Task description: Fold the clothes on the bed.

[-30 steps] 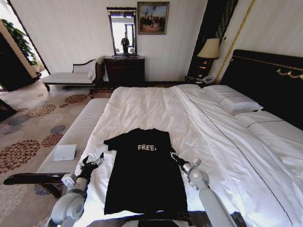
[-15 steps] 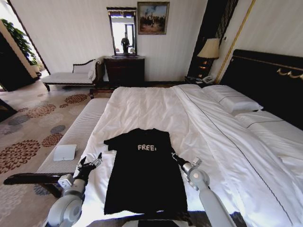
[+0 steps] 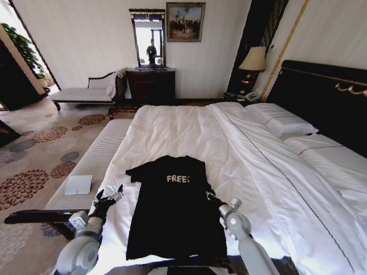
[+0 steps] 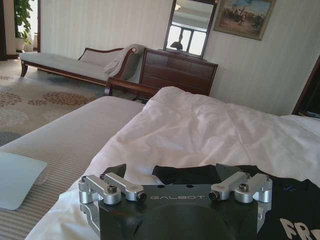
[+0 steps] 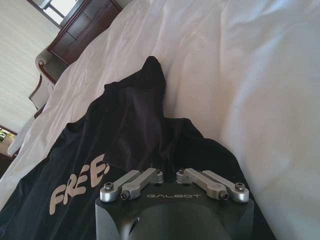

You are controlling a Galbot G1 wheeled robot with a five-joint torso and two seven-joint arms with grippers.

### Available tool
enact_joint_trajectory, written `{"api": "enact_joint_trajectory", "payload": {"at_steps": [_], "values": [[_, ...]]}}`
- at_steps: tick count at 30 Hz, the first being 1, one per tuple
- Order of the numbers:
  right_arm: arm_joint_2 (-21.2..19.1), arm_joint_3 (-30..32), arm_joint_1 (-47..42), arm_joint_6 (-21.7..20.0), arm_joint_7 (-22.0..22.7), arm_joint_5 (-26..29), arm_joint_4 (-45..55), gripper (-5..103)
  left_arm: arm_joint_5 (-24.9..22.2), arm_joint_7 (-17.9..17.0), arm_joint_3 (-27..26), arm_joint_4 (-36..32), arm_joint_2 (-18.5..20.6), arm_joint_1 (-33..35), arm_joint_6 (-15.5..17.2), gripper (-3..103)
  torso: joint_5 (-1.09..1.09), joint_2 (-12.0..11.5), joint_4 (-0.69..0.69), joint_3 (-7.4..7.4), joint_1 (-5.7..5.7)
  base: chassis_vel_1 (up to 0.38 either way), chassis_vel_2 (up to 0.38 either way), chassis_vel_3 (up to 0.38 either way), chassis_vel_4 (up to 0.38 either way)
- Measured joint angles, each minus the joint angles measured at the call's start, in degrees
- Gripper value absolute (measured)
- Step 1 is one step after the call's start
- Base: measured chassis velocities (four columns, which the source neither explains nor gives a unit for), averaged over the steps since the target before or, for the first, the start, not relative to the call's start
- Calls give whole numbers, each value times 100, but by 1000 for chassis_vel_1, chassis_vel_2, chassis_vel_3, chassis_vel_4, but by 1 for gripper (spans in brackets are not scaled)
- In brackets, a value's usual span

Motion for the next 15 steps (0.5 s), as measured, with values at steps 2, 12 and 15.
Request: {"api": "enact_joint_trajectory", "payload": {"at_steps": [2,12,15], "values": [[-36,-32,-5,-27,-10,-47,2,18,-19,5,-78,-22,-1,46,0,100,0,0,0,0,0,0,0,0,0],[-47,117,-990,-15,-245,-592,913,56,18,30,26,56,-45,-44,1,100,0,0,-3,0,0,0,0,0,0],[6,368,-1406,158,-325,-744,1277,73,-268,-20,258,454,66,-454,55,100,0,0,-1,0,0,0,0,0,0]]}}
